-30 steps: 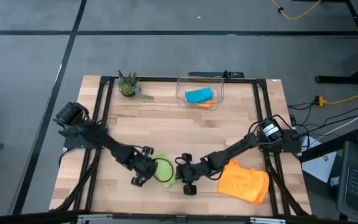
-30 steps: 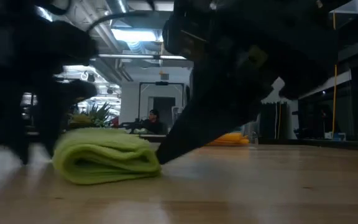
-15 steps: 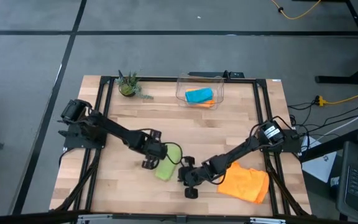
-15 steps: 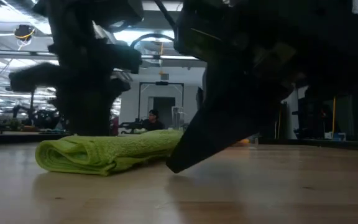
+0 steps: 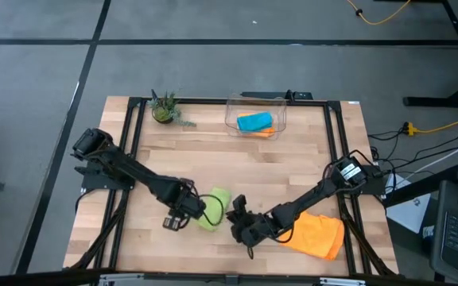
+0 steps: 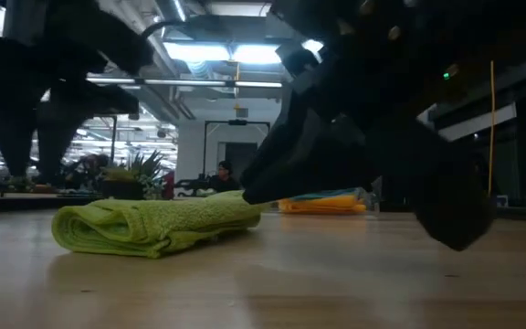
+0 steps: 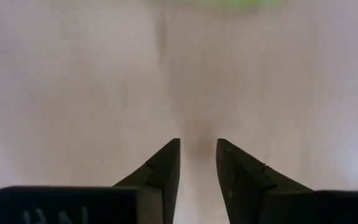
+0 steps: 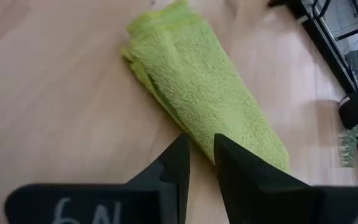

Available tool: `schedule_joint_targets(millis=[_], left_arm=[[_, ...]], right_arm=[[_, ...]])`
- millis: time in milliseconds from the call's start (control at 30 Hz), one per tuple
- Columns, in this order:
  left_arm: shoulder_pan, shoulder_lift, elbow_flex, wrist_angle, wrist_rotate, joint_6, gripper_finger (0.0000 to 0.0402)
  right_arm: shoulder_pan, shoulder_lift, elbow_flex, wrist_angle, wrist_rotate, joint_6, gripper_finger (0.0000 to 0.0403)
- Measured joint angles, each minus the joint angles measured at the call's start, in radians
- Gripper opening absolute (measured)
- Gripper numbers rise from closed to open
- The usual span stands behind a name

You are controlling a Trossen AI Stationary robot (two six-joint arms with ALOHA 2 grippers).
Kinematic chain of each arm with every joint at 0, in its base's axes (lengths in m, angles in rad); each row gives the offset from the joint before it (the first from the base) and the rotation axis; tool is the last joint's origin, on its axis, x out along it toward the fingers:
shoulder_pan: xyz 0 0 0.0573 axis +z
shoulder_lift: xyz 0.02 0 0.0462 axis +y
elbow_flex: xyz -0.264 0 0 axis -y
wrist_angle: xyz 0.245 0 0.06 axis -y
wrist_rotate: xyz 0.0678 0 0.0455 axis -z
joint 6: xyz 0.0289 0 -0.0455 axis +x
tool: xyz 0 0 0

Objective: Fold microfiber towels
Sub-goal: Put the green towel into the transparent bin

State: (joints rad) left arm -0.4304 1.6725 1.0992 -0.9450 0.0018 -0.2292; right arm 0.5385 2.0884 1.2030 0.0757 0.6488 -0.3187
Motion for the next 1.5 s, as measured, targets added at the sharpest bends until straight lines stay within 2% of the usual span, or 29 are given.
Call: schedule_joint_targets(millis=[167,267,333,400,500,600,733,867,1000,1300,1500], left_arm=[[0.021,-0.101,0.0,-0.207,0.0,-0.086,0.0071],[0.015,-0.2,-0.014,-0.187,-0.048,-0.102,0.0056],[0.004,-0.281,-0.069,-0.084,-0.121,-0.104,0.0049],[0.001,-0.361,-0.155,0.087,-0.172,-0.104,0.0044],[0.017,-0.447,-0.29,0.322,-0.178,-0.115,0.0042],[0.034,-0.47,-0.397,0.528,-0.169,-0.179,0.0041],[0.051,-0.443,-0.507,0.768,-0.165,-0.269,0.0041],[0.066,-0.398,-0.557,0.856,-0.207,-0.354,0.0041],[0.071,-0.333,-0.562,0.89,-0.211,-0.406,0.0041],[0.072,-0.176,-0.56,1.042,-0.195,-0.434,0.0041],[0.073,-0.125,-0.56,1.13,-0.141,-0.468,0.0041]], right_arm=[[-0.027,0.0,0.0,0.0,0.028,-0.005,0.0076],[-0.051,0.0,0.002,-0.001,-0.007,0.04,0.0077],[-0.071,0.0,0.023,-0.028,-0.025,0.137,0.0082],[-0.086,0.0,0.066,-0.082,-0.039,0.184,0.0098],[-0.092,0.0,0.141,-0.179,-0.041,0.147,0.0142],[-0.088,0.0,0.205,-0.227,-0.089,0.091,0.0197],[-0.089,0.0,0.22,-0.28,-0.233,0.007,0.0262],[-0.095,0.0,0.179,-0.286,-0.266,-0.078,0.029],[-0.1,0.0,0.143,-0.255,-0.213,-0.095,0.0288],[-0.108,0.07,0.142,-0.173,-0.182,-0.347,0.028],[-0.112,0.085,0.142,-0.132,-0.146,-0.369,0.028]])
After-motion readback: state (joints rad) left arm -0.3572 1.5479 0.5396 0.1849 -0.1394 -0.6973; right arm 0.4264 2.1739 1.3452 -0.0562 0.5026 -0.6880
